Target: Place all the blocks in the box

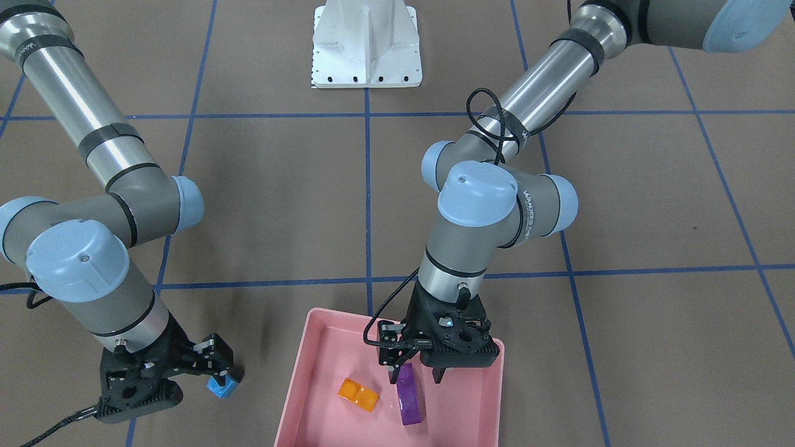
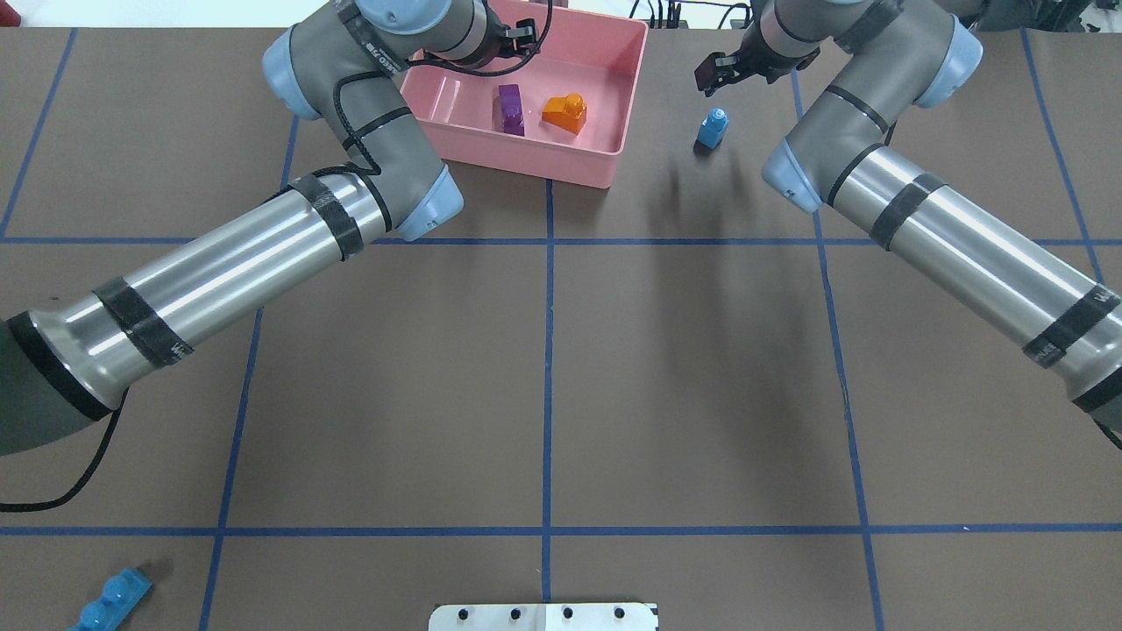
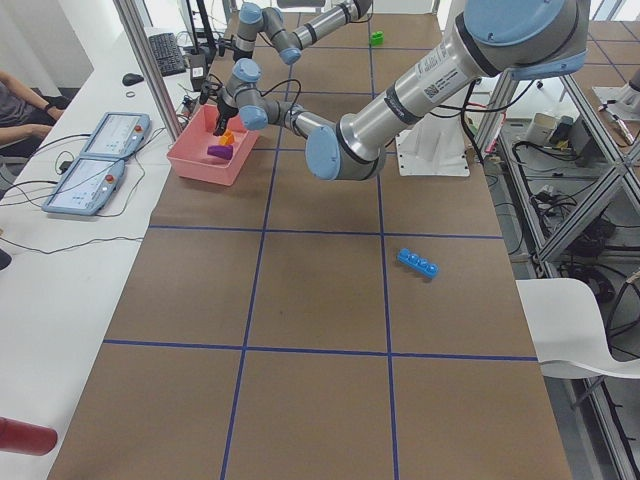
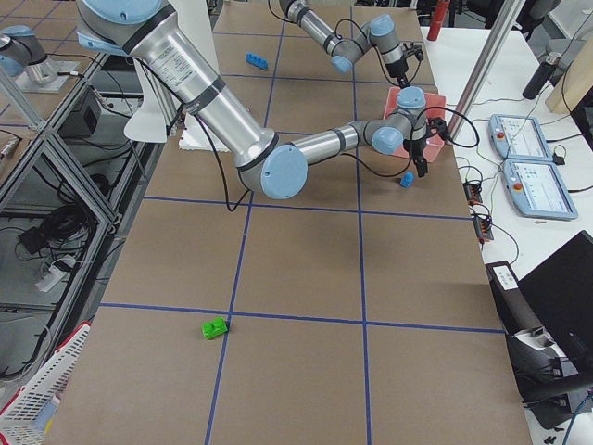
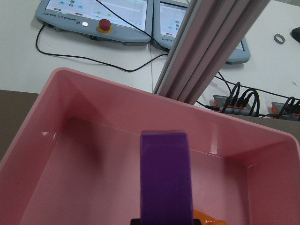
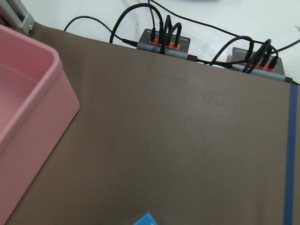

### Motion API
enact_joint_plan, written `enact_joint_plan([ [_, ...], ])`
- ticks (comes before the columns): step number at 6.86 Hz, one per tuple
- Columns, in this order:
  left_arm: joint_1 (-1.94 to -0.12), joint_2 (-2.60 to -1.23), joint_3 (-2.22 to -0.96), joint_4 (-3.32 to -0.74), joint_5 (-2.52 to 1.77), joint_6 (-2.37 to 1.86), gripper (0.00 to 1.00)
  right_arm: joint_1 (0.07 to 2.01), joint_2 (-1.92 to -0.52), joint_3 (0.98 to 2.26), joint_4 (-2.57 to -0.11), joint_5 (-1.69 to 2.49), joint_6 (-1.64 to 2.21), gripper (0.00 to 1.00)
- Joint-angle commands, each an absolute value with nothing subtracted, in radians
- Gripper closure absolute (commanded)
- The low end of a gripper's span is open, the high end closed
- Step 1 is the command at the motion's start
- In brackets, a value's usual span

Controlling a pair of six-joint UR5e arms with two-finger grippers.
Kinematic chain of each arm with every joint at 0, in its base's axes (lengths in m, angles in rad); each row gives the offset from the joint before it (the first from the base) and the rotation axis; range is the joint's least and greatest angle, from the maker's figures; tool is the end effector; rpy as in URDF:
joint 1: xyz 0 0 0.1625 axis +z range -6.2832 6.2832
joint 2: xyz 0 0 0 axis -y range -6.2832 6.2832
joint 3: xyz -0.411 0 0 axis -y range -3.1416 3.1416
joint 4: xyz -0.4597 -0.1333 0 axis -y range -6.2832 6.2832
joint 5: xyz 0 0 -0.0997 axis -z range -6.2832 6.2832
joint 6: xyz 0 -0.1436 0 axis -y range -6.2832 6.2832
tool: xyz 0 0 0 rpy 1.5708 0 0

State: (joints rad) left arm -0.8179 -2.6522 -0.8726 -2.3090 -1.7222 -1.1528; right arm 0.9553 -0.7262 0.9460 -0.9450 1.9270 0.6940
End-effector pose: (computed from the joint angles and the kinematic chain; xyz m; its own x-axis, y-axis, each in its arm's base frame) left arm 0.5751 -0.7771 0.1557 0.5266 0.0249 -0.8498 0.4538 0.8370 0.3057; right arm -0.4648 -0.8015 0.3498 0.7174 -0.2334 0.6565 -0.0987 0.8987 0.4273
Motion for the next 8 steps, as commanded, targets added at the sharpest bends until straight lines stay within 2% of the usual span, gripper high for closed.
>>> enact_joint_plan([
  [1, -0.818, -2.652, -0.871, -2.309, -1.720, -1.152, 0.00, 0.904, -0.669, 0.832, -0.851, 1.858, 0.695, 0.00],
  [6, -0.818, -2.654, -0.874, -2.310, -1.721, -1.154, 0.00, 0.890, -0.664, 0.746, -0.838, 1.816, 0.658, 0.00],
  [7, -0.818, -2.654, -0.876, -2.310, -1.721, -1.154, 0.00, 0.887, -0.663, 0.744, -0.838, 1.816, 0.660, 0.09],
  [8, -0.818, -2.654, -0.879, -2.310, -1.721, -1.155, 0.00, 0.885, -0.661, 0.736, -0.838, 1.816, 0.666, 0.47],
])
